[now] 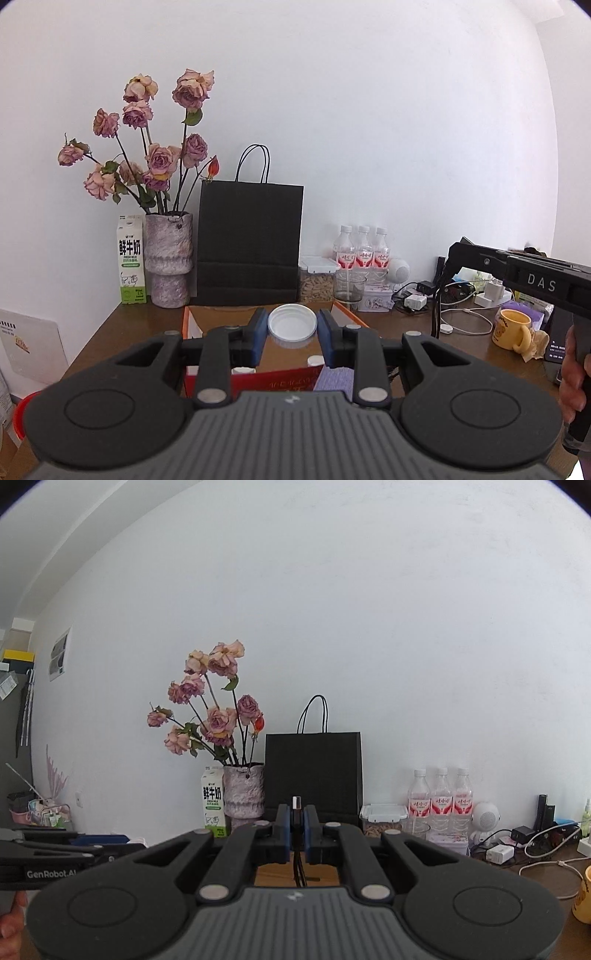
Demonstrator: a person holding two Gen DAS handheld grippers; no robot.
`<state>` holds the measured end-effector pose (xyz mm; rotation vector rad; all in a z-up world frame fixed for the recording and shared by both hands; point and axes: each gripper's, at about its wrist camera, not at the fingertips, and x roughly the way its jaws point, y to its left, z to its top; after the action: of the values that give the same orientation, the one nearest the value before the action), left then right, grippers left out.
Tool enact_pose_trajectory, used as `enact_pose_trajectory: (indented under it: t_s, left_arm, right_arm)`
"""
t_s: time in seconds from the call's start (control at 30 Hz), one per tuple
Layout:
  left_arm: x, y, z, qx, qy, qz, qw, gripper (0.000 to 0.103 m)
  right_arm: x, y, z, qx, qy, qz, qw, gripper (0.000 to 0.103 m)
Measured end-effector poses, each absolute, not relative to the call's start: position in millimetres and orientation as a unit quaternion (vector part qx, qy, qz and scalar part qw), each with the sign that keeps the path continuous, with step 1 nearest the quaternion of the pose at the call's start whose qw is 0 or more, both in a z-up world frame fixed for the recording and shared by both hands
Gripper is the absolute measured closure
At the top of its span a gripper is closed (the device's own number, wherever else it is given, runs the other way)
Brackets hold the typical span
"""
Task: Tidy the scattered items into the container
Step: 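Lift the small cap with the left gripper while the right gripper lifts the cable over the box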
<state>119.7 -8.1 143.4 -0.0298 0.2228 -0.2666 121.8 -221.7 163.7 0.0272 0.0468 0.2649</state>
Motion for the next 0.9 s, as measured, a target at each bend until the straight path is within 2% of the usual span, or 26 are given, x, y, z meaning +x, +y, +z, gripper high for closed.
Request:
enact_pose_trajectory:
  t_s: [0.23, 0.57, 0.73, 0.9]
  left_arm:
    - [186.8, -11.4, 150.1, -0.031, 0.126, -0.135, 0.982, 0.074]
    - [314.4, -16.1, 147.4, -0.049, 0.191, -0.123, 0.973, 0.074]
    - [367.1, -22.9, 136.1, -0.044, 0.218, -0.111, 0.969, 0.074]
    - [400.3, -21.2, 101.8, -0.035, 0.256, -0.097, 0.961, 0.074]
  right_arm:
    - [202.7, -220.7, 182.7, 0.019, 0.034, 0.139, 0.990, 0.097]
    - [318.8, -191.7, 168.2, 0.001, 0.070, 0.138, 0.988, 0.097]
    - [377.8, -177.1, 136.2, -0.017, 0.121, 0.143, 0.982, 0.097]
    - [411.6, -175.4, 85.4, -0.011, 0.187, 0.155, 0.970, 0.097]
